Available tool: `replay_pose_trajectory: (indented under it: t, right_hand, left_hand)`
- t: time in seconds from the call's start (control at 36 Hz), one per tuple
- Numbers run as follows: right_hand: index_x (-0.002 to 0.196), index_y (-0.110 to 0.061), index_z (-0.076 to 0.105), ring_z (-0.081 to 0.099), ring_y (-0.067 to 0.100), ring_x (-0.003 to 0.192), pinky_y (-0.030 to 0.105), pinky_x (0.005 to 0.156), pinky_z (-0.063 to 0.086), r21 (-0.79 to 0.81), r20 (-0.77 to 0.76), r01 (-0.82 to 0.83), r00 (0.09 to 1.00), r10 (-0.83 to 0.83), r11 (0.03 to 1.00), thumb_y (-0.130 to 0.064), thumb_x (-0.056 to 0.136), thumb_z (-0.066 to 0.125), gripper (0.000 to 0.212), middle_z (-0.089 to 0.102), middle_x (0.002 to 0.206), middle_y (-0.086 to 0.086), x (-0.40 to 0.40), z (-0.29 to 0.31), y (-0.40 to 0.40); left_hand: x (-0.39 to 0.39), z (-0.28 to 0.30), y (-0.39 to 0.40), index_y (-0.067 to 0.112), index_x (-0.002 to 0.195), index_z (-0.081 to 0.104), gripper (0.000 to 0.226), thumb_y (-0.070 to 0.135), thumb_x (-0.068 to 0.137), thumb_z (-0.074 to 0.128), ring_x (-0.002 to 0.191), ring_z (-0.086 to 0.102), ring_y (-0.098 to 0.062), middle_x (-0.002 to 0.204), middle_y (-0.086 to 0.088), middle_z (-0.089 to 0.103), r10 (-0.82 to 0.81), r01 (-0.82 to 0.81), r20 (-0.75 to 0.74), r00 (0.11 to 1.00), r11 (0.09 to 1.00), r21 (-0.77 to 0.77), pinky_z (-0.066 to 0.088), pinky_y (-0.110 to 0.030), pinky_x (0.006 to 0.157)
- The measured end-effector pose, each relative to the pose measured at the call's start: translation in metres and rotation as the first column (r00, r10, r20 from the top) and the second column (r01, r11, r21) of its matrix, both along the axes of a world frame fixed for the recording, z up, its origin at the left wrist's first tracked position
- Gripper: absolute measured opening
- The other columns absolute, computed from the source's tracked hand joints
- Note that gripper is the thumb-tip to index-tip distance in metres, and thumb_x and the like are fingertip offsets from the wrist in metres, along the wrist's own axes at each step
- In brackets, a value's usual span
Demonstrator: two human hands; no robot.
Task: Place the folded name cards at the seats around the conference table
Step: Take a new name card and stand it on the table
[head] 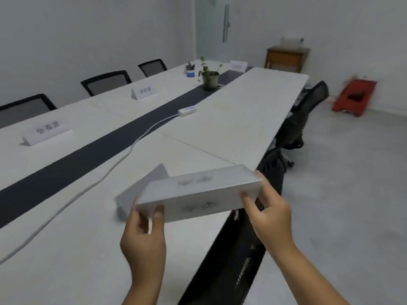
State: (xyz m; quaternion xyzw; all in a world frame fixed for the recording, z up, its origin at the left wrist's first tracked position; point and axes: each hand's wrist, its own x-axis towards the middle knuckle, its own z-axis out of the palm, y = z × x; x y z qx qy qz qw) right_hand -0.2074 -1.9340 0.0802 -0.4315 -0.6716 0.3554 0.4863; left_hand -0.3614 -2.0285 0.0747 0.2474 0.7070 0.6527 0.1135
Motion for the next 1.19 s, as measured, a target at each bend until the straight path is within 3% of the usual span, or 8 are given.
replay_pose_trajectory:
  t: [0.08, 0.17, 0.28, 0.47, 0.56, 0.69, 0.83, 1.19]
  right_hand:
    - [0.122, -0.028, 0.050, 0.057, -0.017, 0.083, 0.003, 0.070, 0.046, 0.002, -0.048, 0.160, 0.986, -0.160, 0.987, -0.007, 0.079, 0.063, 0.049, 0.062, 0.090, -0.029, 0.074, 0.006, 0.019]
    - [0.125, -0.017, 0.050, 0.058, -0.014, 0.088, 0.006, 0.073, 0.048, 0.017, -0.086, 0.291, 0.954, -0.289, 0.957, -0.018, 0.078, 0.066, 0.050, 0.063, 0.096, -0.018, 0.149, 0.002, 0.038]
    - [0.121, -0.026, 0.048, 0.052, -0.025, 0.087, -0.003, 0.075, 0.041, -0.026, -0.113, 0.381, 0.918, -0.381, 0.924, -0.028, 0.074, 0.060, 0.049, 0.058, 0.096, -0.023, 0.240, -0.004, 0.061]
    - [0.125, -0.013, 0.051, 0.056, -0.017, 0.087, -0.006, 0.071, 0.039, -0.185, 0.041, 0.459, 0.887, -0.460, 0.869, -0.011, 0.078, 0.064, 0.049, 0.060, 0.099, -0.010, 0.355, -0.058, 0.096]
    - [0.125, -0.013, 0.051, 0.057, 0.010, 0.096, 0.000, 0.076, 0.041, -0.248, 0.082, 0.470, 0.882, -0.465, 0.847, -0.008, 0.078, 0.064, 0.049, 0.059, 0.103, -0.005, 0.370, -0.078, 0.109]
    - [0.125, -0.010, 0.050, 0.057, 0.013, 0.098, 0.010, 0.080, 0.044, -0.319, 0.144, 0.476, 0.879, -0.455, 0.819, -0.009, 0.077, 0.065, 0.050, 0.060, 0.101, -0.007, 0.386, -0.101, 0.173]
    - [0.129, -0.008, 0.045, 0.054, 0.019, 0.112, 0.030, 0.097, 0.043, -0.309, 0.174, 0.497, 0.868, -0.466, 0.811, -0.013, 0.079, 0.064, 0.054, 0.059, 0.120, 0.009, 0.391, -0.106, 0.277]
    - [0.121, -0.009, 0.054, 0.059, -0.006, 0.084, -0.005, 0.069, 0.041, -0.242, 0.049, 0.457, 0.887, -0.459, 0.856, -0.006, 0.076, 0.065, 0.047, 0.062, 0.095, -0.010, 0.386, -0.054, 0.532]
  left_hand:
    - [0.063, 0.014, 0.040, 0.003, 0.114, 0.055, 0.035, 0.015, 0.081, 0.059, 0.107, 0.057, -0.035, 0.110, -0.024, 0.062, -0.153, 0.153, -0.027, 0.988, 0.988, -0.013, 0.045, -0.048, 0.095]
    - [0.127, 0.020, 0.077, 0.013, 0.122, 0.053, 0.042, 0.010, 0.081, 0.060, 0.111, 0.057, -0.018, 0.117, -0.008, 0.063, -0.302, 0.304, -0.039, 0.952, 0.952, 0.037, 0.045, -0.030, 0.099]
    - [0.212, 0.016, 0.117, 0.021, 0.118, 0.055, 0.042, 0.002, 0.081, 0.057, 0.094, 0.056, 0.015, 0.106, 0.018, 0.062, -0.465, 0.466, -0.025, 0.885, 0.882, 0.073, 0.042, 0.002, 0.075]
    - [0.323, -0.043, 0.177, 0.027, 0.118, 0.054, 0.041, 0.007, 0.082, 0.058, 0.099, 0.056, 0.007, 0.107, 0.019, 0.059, -0.524, 0.535, 0.152, 0.838, 0.844, -0.035, 0.040, 0.003, 0.075]
    - [0.340, -0.058, 0.191, 0.023, 0.117, 0.054, 0.040, 0.004, 0.082, 0.057, 0.105, 0.056, -0.004, 0.109, 0.012, 0.060, -0.529, 0.554, 0.199, 0.825, 0.827, -0.096, 0.042, -0.012, 0.086]
    - [0.358, -0.080, 0.258, 0.037, 0.099, 0.053, 0.037, 0.005, 0.082, 0.058, 0.096, 0.056, -0.006, 0.098, 0.016, 0.060, -0.509, 0.543, 0.200, 0.837, 0.817, -0.194, 0.041, -0.029, 0.092]
    - [0.365, -0.093, 0.363, 0.025, 0.108, 0.055, 0.032, 0.005, 0.082, 0.058, 0.084, 0.058, 0.009, 0.093, 0.020, 0.058, -0.510, 0.541, 0.197, 0.837, 0.823, -0.171, 0.043, -0.003, 0.073]
    - [0.353, -0.042, 0.605, 0.029, 0.103, 0.060, 0.026, 0.015, 0.081, 0.060, 0.087, 0.055, 0.020, 0.092, 0.020, 0.064, -0.484, 0.494, 0.100, 0.869, 0.861, -0.124, 0.043, -0.001, 0.068]
